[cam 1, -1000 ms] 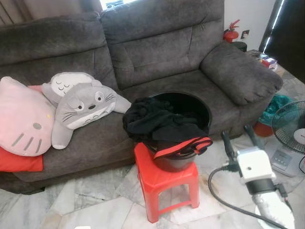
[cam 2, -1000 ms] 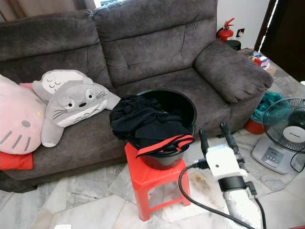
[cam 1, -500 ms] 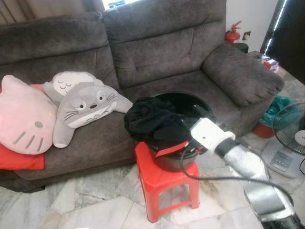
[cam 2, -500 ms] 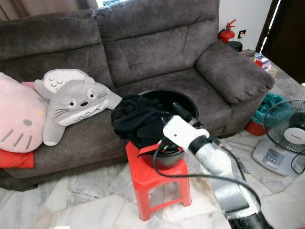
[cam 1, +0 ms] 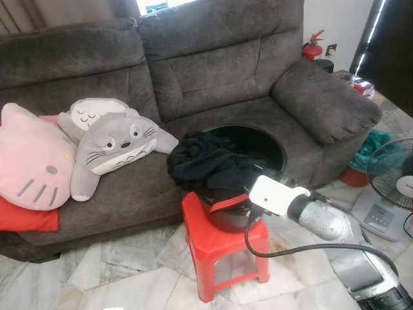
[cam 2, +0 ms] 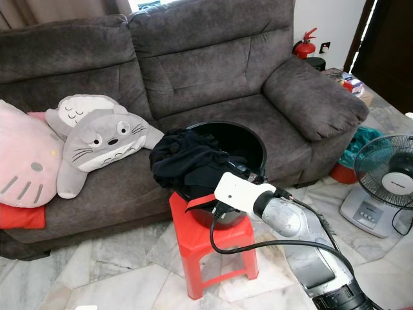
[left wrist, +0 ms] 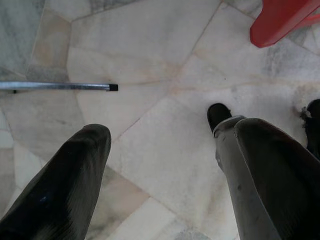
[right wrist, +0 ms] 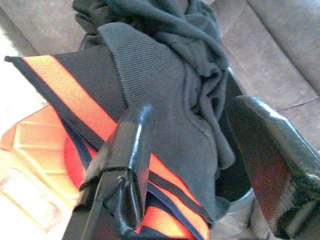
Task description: Hang hanger
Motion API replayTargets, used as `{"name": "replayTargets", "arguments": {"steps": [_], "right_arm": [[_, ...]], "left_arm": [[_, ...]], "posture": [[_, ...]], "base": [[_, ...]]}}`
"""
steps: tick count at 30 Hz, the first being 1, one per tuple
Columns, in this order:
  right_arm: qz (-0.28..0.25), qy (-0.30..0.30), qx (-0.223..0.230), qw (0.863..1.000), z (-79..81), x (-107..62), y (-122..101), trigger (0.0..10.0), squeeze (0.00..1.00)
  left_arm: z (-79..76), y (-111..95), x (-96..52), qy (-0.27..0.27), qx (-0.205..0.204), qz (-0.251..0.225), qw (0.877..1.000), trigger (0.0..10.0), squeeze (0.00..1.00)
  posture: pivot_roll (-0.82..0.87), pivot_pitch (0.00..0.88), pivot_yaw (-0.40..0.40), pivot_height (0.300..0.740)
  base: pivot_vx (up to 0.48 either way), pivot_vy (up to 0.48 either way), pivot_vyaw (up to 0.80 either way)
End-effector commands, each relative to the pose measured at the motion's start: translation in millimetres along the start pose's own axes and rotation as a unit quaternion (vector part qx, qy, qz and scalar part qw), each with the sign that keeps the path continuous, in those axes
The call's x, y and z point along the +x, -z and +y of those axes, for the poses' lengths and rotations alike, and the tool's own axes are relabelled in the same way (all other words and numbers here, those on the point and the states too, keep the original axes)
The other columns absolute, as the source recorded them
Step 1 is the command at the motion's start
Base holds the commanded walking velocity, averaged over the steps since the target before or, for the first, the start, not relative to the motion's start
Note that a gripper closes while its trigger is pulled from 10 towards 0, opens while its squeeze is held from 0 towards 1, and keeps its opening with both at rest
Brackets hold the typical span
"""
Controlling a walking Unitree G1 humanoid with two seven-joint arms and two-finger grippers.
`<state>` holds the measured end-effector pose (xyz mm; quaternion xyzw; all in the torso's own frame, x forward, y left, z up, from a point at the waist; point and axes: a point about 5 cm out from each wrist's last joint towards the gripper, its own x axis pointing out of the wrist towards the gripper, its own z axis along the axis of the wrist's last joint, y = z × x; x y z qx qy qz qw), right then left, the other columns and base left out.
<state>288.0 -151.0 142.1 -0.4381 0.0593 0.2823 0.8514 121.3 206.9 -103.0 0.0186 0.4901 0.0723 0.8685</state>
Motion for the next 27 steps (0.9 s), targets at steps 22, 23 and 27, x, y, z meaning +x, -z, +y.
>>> {"name": "replayTargets", "arguments": {"steps": [22, 23, 27], "right_arm": [[0.017, -0.004, -0.003, 1.000, 5.1, 12.8, 12, 10.0, 0.00], [0.018, -0.004, -0.003, 1.000, 5.0, 13.3, 12, 10.0, 0.00], [0.016, 0.005, -0.005, 1.000, 0.6, 15.9, 13, 10.0, 0.00]], "left_arm": [[13.4, 13, -3.7, -0.014, -0.002, 0.020, 1.000, 10.0, 0.00], [13.1, 13, -3.8, -0.014, -0.002, 0.020, 1.000, 10.0, 0.00], [6.3, 17, -4.7, -0.012, -0.002, 0.022, 1.000, 10.0, 0.00]], "posture": [[-0.29, 0.000, 0.114, 0.740], [-0.29, 0.000, 0.113, 0.740], [-0.29, 0.000, 0.113, 0.740]], "base": [[0.000, 0.000, 0.00], [0.000, 0.000, 0.00], [0.000, 0.000, 0.00]]}}
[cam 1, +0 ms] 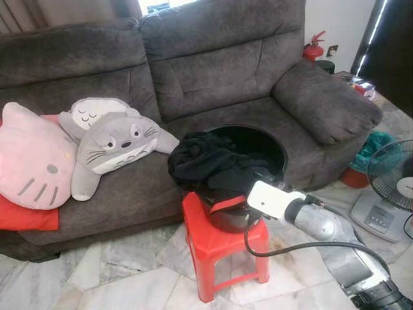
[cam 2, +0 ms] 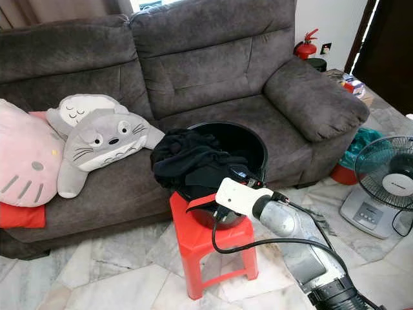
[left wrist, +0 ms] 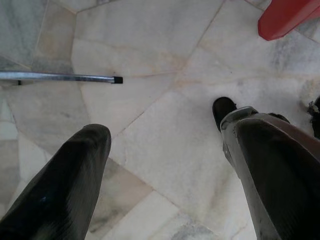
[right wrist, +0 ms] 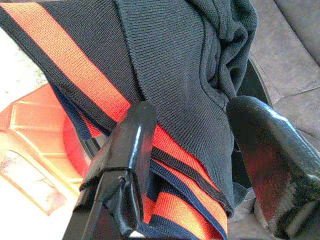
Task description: Hang hanger
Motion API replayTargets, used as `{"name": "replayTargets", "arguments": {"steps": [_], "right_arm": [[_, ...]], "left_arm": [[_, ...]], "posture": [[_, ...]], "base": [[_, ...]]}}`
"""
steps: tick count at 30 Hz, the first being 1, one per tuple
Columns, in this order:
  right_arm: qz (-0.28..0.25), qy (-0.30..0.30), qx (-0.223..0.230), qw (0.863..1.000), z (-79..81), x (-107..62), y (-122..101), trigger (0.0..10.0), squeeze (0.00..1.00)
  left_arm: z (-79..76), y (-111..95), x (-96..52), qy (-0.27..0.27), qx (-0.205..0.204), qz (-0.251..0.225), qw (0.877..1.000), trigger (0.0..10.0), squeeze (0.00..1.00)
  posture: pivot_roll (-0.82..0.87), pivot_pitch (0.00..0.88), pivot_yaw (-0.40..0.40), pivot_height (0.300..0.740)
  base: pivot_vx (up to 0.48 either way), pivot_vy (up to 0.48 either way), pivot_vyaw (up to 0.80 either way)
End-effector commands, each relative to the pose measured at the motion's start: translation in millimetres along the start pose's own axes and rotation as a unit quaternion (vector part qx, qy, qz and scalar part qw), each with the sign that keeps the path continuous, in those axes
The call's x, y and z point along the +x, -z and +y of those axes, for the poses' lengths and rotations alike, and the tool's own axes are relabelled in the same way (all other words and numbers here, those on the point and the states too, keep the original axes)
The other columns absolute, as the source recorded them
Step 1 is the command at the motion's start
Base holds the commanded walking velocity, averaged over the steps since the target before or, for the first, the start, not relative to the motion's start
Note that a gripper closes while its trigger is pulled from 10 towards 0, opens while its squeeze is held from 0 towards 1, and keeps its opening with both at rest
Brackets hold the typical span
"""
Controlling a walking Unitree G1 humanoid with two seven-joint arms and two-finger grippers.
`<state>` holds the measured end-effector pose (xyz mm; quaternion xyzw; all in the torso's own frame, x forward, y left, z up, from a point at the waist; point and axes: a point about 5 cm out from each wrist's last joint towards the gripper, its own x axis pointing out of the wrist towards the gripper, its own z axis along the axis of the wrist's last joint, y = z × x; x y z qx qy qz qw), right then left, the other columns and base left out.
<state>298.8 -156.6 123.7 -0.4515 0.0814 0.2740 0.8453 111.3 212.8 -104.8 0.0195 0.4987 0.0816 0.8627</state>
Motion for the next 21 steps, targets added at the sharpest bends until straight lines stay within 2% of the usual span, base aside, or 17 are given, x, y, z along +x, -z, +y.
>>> {"name": "replayTargets", "arguments": {"steps": [1, 13, 20, 21], "right_arm": [[-0.010, 0.009, 0.002, 1.000, -4.3, 2.7, -4, 10.0, 0.00], [-0.015, 0.005, 0.000, 1.000, -3.1, 7.7, -5, 10.0, 0.00], [-0.011, -0.013, 0.002, 1.000, 1.0, 7.7, -3, 10.0, 0.00], [-0.005, -0.026, 0.005, 1.000, 5.4, 7.8, 0, 10.0, 0.00]], "left_arm": [[-0.4, 8, -1.8, -0.003, 0.001, 0.012, 1.000, 10.0, 0.00], [-3.9, 4, -0.5, -0.001, 0.002, 0.011, 1.000, 10.0, 0.00], [-3.3, 4, -0.4, -0.001, 0.002, 0.011, 1.000, 10.0, 0.00], [0.3, 5, -0.8, -0.003, 0.002, 0.011, 1.000, 10.0, 0.00]], "posture": [[-0.29, 0.000, 0.113, 0.740], [-0.28, 0.000, 0.112, 0.740], [-0.28, 0.000, 0.112, 0.740], [-0.28, 0.000, 0.112, 0.740]], "base": [[0.000, 0.000, 0.00], [0.000, 0.000, 0.00], [0.000, 0.000, 0.00], [0.000, 0.000, 0.00]]}}
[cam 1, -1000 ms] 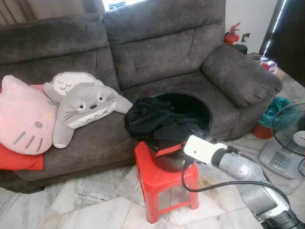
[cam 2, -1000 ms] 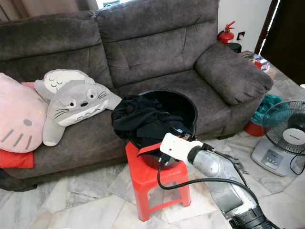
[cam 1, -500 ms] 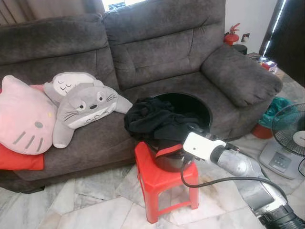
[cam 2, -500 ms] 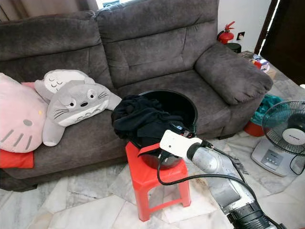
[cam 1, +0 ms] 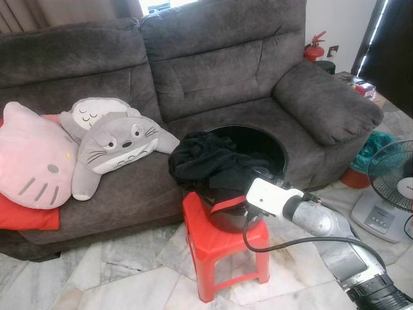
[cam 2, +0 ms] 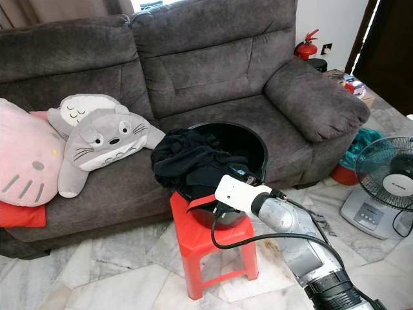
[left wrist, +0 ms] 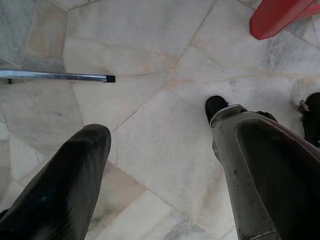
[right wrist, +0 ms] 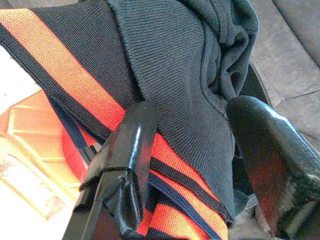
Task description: Hang hanger
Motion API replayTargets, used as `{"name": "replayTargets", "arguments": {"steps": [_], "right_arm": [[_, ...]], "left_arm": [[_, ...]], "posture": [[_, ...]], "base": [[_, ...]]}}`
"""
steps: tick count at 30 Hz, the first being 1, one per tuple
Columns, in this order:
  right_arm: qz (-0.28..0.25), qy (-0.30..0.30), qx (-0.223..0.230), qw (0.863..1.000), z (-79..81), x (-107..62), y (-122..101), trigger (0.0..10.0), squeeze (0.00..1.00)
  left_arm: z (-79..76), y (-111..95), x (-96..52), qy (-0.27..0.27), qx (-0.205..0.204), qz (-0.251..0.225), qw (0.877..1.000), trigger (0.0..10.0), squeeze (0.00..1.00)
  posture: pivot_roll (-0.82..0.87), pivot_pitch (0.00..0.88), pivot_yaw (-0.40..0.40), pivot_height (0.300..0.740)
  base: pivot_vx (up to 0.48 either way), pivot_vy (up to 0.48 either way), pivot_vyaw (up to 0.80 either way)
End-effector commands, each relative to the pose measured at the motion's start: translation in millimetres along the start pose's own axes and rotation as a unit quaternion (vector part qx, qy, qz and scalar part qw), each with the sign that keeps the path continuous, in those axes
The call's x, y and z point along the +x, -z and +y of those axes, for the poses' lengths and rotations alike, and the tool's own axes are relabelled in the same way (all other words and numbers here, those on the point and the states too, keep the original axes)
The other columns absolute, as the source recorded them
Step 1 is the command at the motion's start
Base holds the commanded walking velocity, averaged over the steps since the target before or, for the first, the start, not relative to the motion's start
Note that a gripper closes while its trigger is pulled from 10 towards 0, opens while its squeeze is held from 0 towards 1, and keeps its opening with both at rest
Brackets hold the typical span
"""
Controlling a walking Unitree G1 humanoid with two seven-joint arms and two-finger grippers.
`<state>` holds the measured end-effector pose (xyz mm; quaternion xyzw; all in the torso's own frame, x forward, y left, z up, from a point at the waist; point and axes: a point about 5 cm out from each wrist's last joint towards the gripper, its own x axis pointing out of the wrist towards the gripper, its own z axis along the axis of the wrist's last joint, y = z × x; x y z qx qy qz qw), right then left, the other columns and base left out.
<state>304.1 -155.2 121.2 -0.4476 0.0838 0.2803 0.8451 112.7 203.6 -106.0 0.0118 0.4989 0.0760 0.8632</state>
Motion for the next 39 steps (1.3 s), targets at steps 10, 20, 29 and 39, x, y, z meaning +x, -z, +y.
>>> {"name": "replayTargets", "arguments": {"steps": [10, 20, 29, 39], "right_arm": [[0.007, -0.050, 0.006, 0.999, 16.7, 6.8, 3, 10.0, 0.00], [0.006, 0.024, -0.004, 1.000, -6.4, 8.9, 2, 10.0, 0.00], [0.007, 0.049, -0.002, 0.999, -10.4, 9.1, 3, 10.0, 0.00], [0.023, 0.134, 0.001, 0.991, -26.3, 3.0, 11, 10.0, 0.00]], "left_arm": [[22.8, 5, -2.5, -0.019, 0.005, 0.008, 1.000, 10.0, 0.00], [0.2, 4, -0.8, -0.010, 0.009, 0.009, 1.000, 10.0, 0.00], [12.3, 7, -2.2, -0.017, 0.009, 0.011, 1.000, 10.0, 0.00], [23.9, 7, -3.2, -0.022, 0.011, 0.008, 1.000, 10.0, 0.00]], "posture": [[-0.28, 0.000, 0.112, 0.740], [-0.28, 0.000, 0.114, 0.740], [-0.28, 0.000, 0.114, 0.740], [-0.28, 0.000, 0.119, 0.740]], "base": [[0.000, 0.000, 0.00], [0.000, 0.000, 0.00], [0.000, 0.000, 0.00], [0.000, 0.000, 0.00]]}}
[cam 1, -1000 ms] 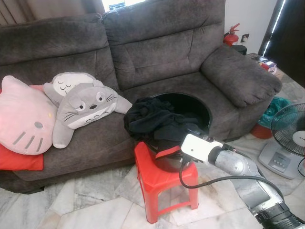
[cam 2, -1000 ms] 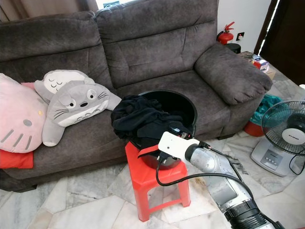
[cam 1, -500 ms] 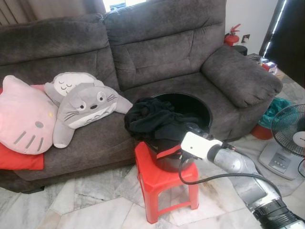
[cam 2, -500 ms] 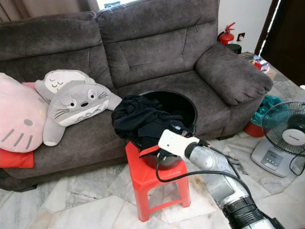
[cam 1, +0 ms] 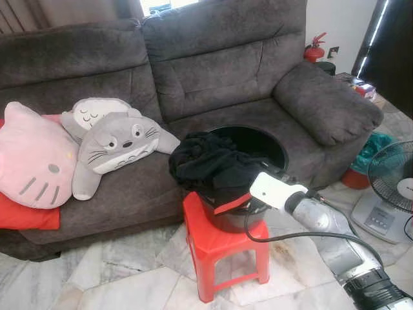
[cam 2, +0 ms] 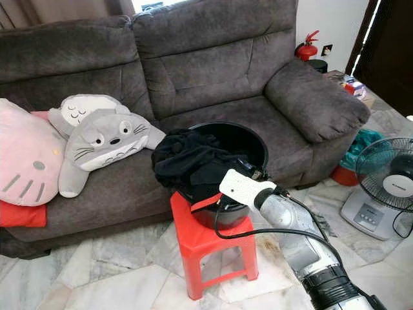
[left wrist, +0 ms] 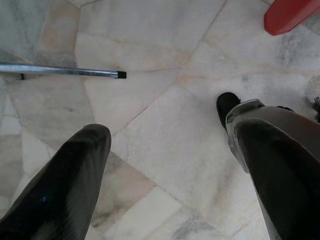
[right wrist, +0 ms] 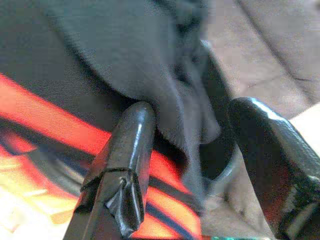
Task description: Hang hanger
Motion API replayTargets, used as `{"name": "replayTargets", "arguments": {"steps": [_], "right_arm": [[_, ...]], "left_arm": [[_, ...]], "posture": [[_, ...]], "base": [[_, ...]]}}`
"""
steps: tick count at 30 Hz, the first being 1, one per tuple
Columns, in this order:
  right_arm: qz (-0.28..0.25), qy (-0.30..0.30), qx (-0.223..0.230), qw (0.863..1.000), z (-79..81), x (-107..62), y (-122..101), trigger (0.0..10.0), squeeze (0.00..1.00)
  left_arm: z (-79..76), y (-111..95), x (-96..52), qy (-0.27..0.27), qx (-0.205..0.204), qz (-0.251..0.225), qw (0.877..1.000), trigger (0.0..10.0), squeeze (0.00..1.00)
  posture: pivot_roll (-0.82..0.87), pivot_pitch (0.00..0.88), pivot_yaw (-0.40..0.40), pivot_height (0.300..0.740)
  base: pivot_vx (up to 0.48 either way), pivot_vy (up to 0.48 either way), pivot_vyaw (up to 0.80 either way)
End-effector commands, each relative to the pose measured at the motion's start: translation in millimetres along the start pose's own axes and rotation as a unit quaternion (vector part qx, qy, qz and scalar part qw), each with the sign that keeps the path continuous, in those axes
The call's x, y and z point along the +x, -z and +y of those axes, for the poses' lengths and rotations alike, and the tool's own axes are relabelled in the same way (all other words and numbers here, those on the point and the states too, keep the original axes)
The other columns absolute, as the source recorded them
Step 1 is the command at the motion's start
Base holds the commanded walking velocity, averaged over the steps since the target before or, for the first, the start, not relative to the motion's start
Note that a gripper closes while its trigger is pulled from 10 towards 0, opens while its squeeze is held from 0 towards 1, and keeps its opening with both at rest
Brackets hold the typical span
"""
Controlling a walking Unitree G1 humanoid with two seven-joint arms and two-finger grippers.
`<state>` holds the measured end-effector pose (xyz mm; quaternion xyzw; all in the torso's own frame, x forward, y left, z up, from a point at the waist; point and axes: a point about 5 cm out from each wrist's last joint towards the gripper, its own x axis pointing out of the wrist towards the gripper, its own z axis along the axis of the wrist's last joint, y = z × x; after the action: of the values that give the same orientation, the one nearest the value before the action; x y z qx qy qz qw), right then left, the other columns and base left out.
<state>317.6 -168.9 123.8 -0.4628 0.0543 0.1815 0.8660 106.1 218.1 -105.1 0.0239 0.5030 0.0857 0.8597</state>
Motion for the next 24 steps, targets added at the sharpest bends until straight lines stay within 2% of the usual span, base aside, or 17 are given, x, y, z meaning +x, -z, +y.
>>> {"name": "replayTargets", "arguments": {"steps": [1, 4, 8, 12, 15, 18, 21, 22, 24], "right_arm": [[0.005, 0.049, 0.008, 0.999, -15.2, -0.2, 3, 10.0, 0.00], [0.018, 0.075, 0.012, 0.997, -18.2, -2.0, 8, 10.0, 0.00], [0.045, 0.067, 0.010, 0.997, -9.7, -6.2, 19, 10.0, 0.00], [0.070, 0.064, 0.010, 0.995, -1.0, -9.6, 31, 10.0, 0.00], [0.071, 0.066, 0.014, 0.995, 0.0, -9.7, 32, 10.0, 0.00], [0.073, 0.070, 0.017, 0.995, 0.4, -8.5, 33, 10.0, 0.00], [0.074, 0.076, 0.020, 0.994, 0.3, -7.2, 33, 10.0, 0.00], [0.074, 0.078, 0.022, 0.994, 0.6, -6.1, 33, 10.0, 0.00], [0.074, 0.081, 0.023, 0.994, 0.6, -5.4, 32, 10.0, 0.00]], "left_arm": [[7.3, 1, -0.5, -0.007, 0.006, 0.001, 1.000, 10.0, 0.00], [-10.6, -3, 1.2, 0.003, 0.009, -0.002, 1.000, 10.0, 0.00], [-22.9, -5, 1.7, 0.010, 0.012, -0.001, 1.000, 10.0, 0.00], [-26.4, -6, 2.1, 0.012, 0.015, 0.000, 1.000, 10.0, 0.00], [-24.4, -6, 2.2, 0.010, 0.015, 0.001, 1.000, 10.0, 0.00], [-16.1, -4, 1.9, 0.006, 0.016, 0.004, 1.000, 10.0, 0.00], [-1.5, -1, 0.9, -0.002, 0.015, 0.006, 1.000, 10.0, 0.00], [8.8, 1, -0.4, -0.008, 0.014, 0.007, 1.000, 10.0, 0.00], [13.9, 3, -1.1, -0.010, 0.014, 0.007, 1.000, 10.0, 0.00]], "posture": [[-0.29, 0.000, 0.120, 0.740], [-0.28, 0.000, 0.122, 0.740], [-0.29, 0.000, 0.124, 0.740], [-0.29, 0.000, 0.126, 0.740], [-0.29, 0.000, 0.127, 0.740], [-0.29, 0.000, 0.129, 0.740], [-0.29, 0.000, 0.129, 0.740], [-0.28, 0.000, 0.130, 0.740], [-0.28, 0.000, 0.130, 0.740]], "base": [[0.000, 0.000, 0.00], [0.000, 0.000, 0.00], [0.000, 0.000, 0.00], [0.000, 0.000, 0.00], [0.000, 0.000, 0.00], [0.000, 0.000, 0.00], [0.000, 0.000, 0.00], [0.000, 0.000, 0.00], [0.000, 0.000, 0.00]]}}
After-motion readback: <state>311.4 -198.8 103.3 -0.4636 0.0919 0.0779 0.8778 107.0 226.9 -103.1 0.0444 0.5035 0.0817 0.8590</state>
